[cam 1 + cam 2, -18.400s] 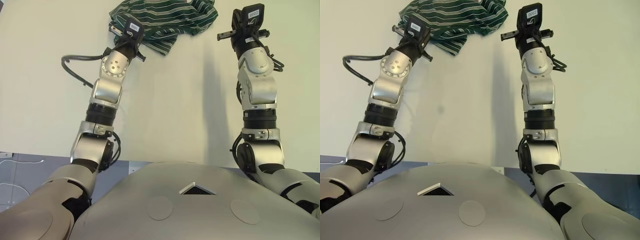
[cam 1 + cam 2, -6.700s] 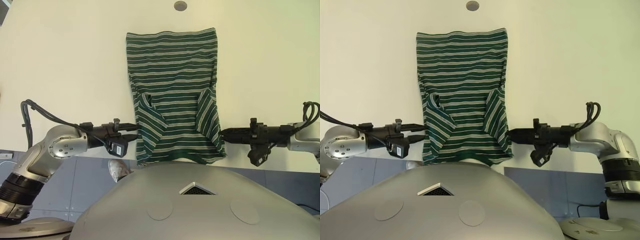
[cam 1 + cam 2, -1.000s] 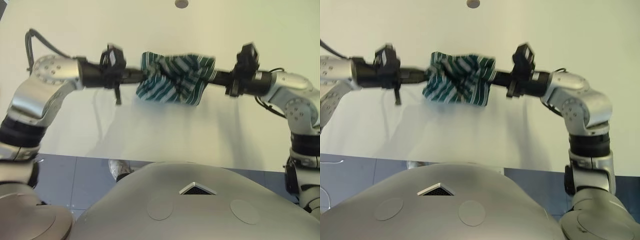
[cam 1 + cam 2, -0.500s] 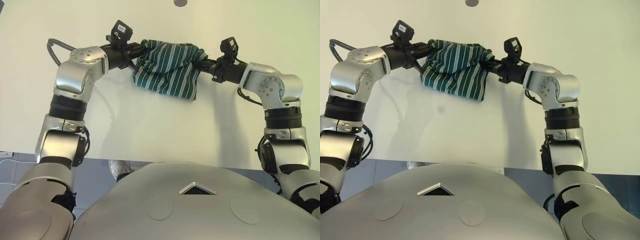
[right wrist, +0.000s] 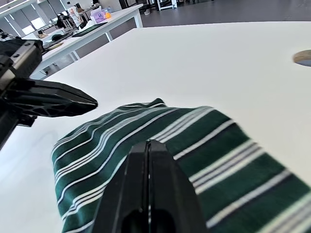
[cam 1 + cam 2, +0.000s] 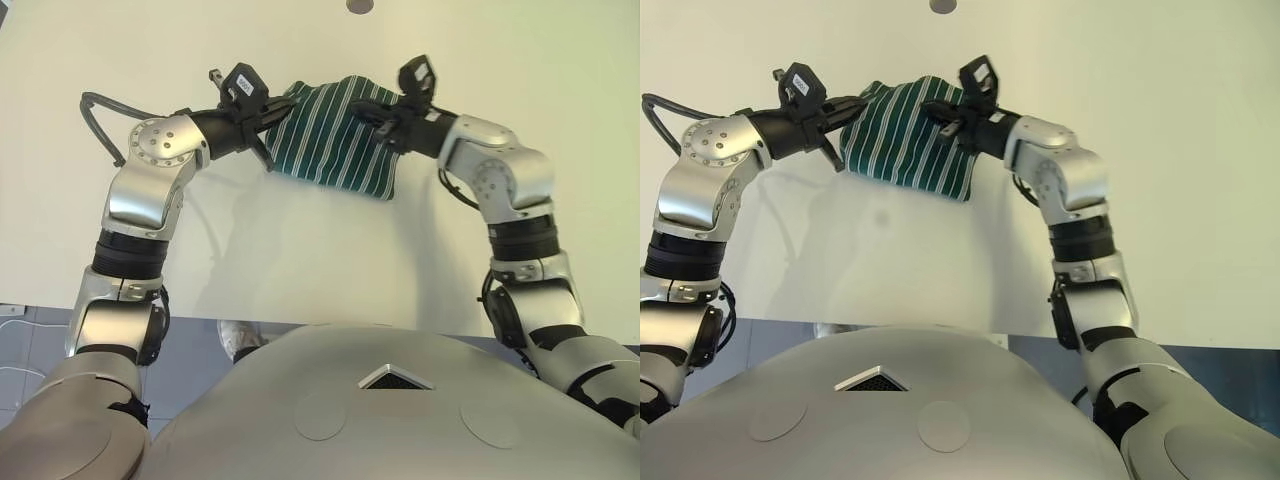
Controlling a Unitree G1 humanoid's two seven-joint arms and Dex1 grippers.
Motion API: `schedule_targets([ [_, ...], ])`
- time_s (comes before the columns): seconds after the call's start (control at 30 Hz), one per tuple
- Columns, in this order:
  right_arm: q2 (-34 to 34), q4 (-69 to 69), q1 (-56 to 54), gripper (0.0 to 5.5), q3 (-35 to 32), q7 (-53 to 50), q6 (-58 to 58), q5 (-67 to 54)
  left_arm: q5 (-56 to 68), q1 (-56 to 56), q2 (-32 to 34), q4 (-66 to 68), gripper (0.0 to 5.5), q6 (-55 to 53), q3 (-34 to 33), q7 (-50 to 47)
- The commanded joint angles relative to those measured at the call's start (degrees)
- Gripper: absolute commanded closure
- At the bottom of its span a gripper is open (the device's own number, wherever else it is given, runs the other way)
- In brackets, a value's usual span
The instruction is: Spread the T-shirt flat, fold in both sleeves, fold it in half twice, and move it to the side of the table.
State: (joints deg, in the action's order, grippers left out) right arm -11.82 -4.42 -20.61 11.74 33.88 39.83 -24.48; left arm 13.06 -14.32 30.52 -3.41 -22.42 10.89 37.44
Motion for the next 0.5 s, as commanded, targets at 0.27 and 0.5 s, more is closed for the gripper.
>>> schedule_targets([
  [0.27, 4.43, -29.52, -1.8, 5.5, -10.87, -19.67, 5.02, 5.92, -1.92, 5.43, -6.76, -3.0, 5.46, 2.32, -12.84, -16.64],
  [0.5, -17.94, -33.22, 4.86, 5.5, -36.57, -35.75, 5.47, 5.5, -4.95, 13.2, -14.98, -5.75, 5.46, 7.77, -17.0, -29.46],
])
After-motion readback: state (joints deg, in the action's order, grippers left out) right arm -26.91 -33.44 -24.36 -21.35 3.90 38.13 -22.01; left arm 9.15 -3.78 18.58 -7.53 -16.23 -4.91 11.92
